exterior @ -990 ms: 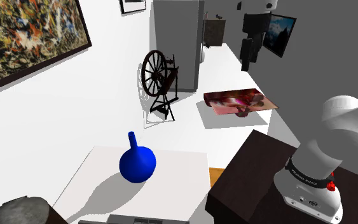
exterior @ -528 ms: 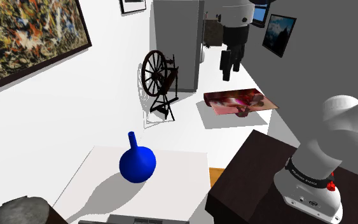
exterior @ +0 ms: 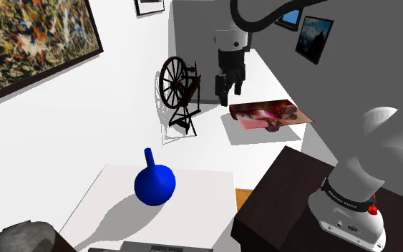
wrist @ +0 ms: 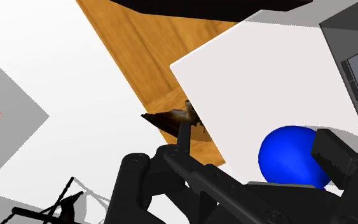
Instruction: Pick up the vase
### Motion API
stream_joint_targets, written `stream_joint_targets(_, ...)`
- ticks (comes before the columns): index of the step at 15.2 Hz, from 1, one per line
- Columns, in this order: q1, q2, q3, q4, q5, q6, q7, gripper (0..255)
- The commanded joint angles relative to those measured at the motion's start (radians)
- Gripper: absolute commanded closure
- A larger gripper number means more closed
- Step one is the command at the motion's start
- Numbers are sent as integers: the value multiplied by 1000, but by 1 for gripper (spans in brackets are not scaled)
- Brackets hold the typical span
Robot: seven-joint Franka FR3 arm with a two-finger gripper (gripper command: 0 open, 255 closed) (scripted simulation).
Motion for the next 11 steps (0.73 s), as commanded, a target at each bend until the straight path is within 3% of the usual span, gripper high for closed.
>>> stream_joint_targets(1, 6, 68, 21, 25, 3, 41, 28, 0)
stream_joint_targets(11, 49, 430, 102, 250, -40, 161, 172, 0)
